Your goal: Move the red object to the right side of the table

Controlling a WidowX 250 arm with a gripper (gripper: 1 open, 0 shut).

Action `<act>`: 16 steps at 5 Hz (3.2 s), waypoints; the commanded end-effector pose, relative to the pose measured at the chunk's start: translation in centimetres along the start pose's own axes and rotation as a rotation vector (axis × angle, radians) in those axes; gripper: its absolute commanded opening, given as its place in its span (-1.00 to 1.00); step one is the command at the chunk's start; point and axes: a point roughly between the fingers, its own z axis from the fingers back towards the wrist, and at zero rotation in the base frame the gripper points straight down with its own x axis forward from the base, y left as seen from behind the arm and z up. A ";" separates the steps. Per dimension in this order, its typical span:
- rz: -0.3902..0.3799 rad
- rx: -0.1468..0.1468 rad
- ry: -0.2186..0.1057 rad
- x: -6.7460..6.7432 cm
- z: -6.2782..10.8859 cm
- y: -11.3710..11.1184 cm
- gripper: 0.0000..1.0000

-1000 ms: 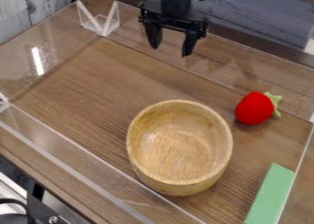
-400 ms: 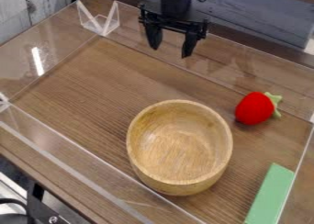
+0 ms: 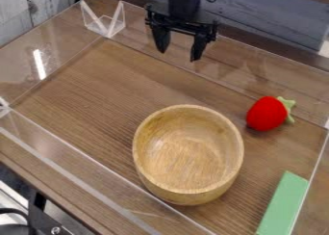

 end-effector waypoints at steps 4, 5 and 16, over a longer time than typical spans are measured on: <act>0.006 -0.001 -0.089 1.2 2.7 0.3 1.00; 0.003 0.000 -0.091 1.2 2.7 0.3 1.00; -0.164 0.039 -0.156 2.1 4.0 2.6 1.00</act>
